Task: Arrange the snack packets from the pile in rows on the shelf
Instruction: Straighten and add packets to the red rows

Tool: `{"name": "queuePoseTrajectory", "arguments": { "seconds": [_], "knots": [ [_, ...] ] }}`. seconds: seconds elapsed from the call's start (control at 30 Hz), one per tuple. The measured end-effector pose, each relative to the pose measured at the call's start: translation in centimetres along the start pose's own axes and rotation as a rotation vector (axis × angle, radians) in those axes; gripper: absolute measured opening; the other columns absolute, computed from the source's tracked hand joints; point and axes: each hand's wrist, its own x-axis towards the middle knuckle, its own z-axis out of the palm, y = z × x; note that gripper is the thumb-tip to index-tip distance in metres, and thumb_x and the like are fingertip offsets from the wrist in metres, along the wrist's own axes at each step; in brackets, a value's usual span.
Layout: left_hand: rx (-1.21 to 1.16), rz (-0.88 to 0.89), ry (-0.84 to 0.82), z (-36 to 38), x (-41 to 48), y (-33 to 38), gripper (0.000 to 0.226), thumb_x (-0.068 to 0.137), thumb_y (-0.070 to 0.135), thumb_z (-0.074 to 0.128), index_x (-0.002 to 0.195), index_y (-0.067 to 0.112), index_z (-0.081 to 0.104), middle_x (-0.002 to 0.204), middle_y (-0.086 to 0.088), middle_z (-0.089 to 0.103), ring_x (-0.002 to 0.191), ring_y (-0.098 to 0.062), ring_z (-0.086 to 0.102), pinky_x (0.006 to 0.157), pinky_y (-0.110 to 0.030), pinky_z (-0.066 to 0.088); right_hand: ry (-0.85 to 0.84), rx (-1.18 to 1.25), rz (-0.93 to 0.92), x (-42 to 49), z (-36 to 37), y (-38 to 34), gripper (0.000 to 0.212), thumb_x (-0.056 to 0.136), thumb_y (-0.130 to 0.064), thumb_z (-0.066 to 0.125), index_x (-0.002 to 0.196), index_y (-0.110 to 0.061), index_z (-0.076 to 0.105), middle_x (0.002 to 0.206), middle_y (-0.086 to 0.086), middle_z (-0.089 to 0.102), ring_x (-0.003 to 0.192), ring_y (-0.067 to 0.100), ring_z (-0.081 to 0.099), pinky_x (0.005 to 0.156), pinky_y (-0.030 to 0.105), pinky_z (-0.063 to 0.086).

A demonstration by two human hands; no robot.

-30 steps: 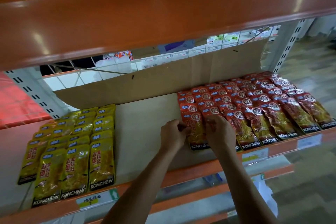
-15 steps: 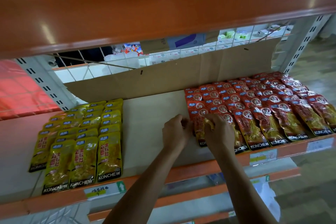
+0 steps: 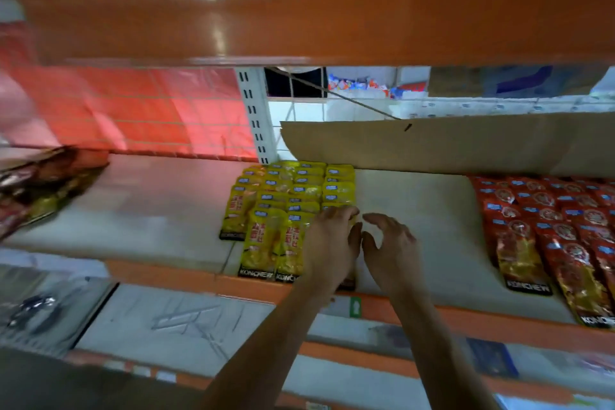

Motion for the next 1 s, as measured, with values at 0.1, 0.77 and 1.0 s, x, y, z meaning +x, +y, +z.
{"name": "queuePoseTrajectory", "arguments": {
  "seconds": [0.1,0.77,1.0],
  "knots": [
    [0.051,-0.042,0.056,-4.7,-1.3,-4.8,0.030,0.085,0.031,0.049,0.106,0.018,0.067,0.096,-0.007,0.069,0.091,-0.030,0.062,0.071,-0.040,0.053,-0.064,-0.013,-0.069,-0.9,4.1,-4.9,0.032,0.080,-0.002,0.061,0.109,-0.012,0.069,0.109,0.012,0.069,0.101,0.033,0.061,0.083,0.033,0.042],
    [0.278,-0.396,0.291,-26.8,-10.1,-30.4,0.042,0.091,0.027,0.062,0.129,0.014,0.055,0.123,-0.010,0.060,0.114,-0.033,0.052,0.090,-0.042,0.045,-0.366,0.092,-0.281,-7.3,27.1,-27.6,0.034,0.087,-0.017,0.063,0.121,-0.017,0.061,0.127,-0.001,0.061,0.118,0.021,0.052,0.102,0.031,0.038],
    [0.387,-0.480,0.278,-31.6,-8.7,-37.9,0.046,0.087,0.018,0.065,0.131,0.014,0.053,0.126,-0.009,0.057,0.116,-0.032,0.048,0.093,-0.040,0.042,-0.443,0.139,-0.304,-5.2,34.4,-34.1,0.035,0.087,-0.014,0.063,0.121,-0.017,0.061,0.124,-0.001,0.062,0.114,0.022,0.055,0.098,0.032,0.041]
  ]
}}
